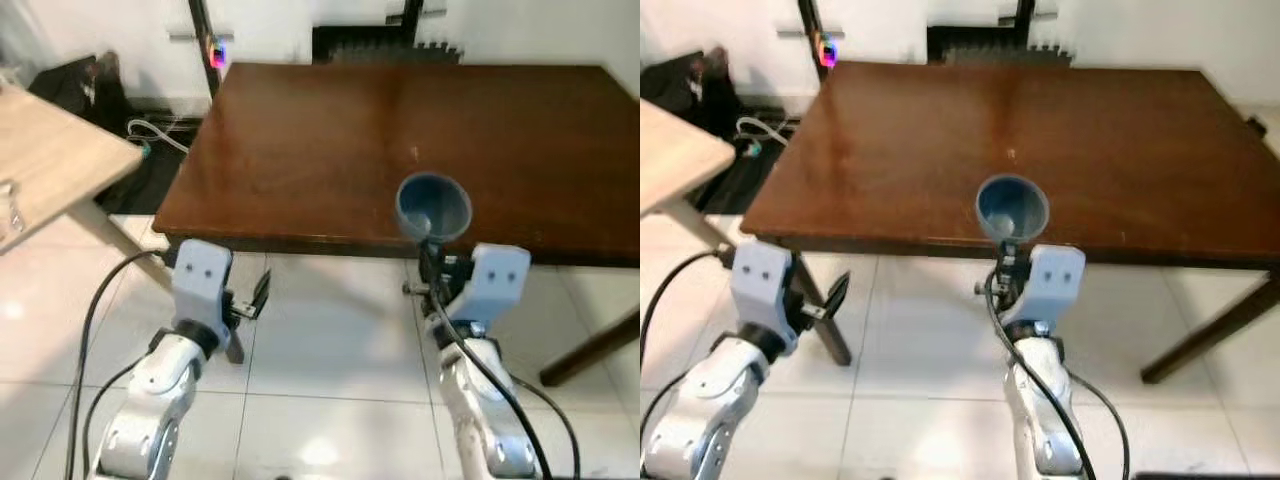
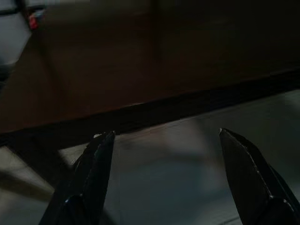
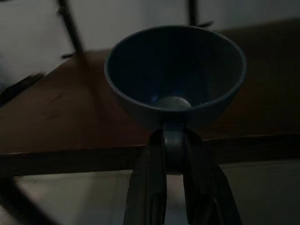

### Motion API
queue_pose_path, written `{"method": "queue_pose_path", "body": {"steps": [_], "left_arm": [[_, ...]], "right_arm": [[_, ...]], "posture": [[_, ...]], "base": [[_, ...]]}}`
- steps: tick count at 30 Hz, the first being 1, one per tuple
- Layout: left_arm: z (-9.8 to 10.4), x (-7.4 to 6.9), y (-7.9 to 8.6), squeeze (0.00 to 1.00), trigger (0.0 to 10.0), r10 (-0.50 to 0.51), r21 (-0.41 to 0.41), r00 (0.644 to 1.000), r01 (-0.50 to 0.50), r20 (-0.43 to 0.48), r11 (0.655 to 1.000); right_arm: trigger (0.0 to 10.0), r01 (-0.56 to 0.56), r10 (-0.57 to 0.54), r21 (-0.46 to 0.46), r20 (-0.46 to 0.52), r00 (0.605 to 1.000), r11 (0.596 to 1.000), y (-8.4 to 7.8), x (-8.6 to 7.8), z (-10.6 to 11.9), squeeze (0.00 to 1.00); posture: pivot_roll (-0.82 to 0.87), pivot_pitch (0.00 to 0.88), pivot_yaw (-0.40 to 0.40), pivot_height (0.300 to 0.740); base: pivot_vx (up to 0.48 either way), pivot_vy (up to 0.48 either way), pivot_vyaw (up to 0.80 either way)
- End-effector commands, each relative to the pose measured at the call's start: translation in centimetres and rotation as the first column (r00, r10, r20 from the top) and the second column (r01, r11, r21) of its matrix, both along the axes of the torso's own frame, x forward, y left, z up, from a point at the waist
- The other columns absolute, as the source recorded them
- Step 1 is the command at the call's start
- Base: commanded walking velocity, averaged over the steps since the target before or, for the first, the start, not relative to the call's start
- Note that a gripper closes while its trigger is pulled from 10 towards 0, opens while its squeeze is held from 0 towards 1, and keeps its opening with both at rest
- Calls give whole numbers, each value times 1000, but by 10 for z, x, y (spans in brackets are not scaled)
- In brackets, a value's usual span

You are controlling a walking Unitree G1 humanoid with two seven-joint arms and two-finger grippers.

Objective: Setting the table

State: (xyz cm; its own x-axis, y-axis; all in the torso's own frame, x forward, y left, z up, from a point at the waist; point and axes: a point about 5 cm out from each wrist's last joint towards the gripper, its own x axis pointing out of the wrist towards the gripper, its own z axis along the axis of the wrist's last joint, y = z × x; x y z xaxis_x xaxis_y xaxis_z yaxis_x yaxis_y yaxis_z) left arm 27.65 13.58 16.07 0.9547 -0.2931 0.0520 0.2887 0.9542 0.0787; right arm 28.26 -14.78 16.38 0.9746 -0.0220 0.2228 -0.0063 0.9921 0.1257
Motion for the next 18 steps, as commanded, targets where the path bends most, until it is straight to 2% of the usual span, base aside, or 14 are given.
{"method": "queue_pose_path", "body": {"steps": [1, 18], "left_arm": [[-5, -1, 4, 0, 10000, 16, 14, 1000, -16, -20, 1000], [-7, -1, 5, 0, 10000, 21, 11, 999, -20, -37, 1000]], "right_arm": [[10000, 0, 0, 14, 0, 1000, 1000, 1, -2, -1, 0], [10000, -4, 4, 30, 3, 1000, 1000, 2, -3, -1, 0]], "posture": [[-12, 49, 80, 740], [-13, 53, 83, 740]], "base": [[0, 0, 0], [0, 0, 0]]}}
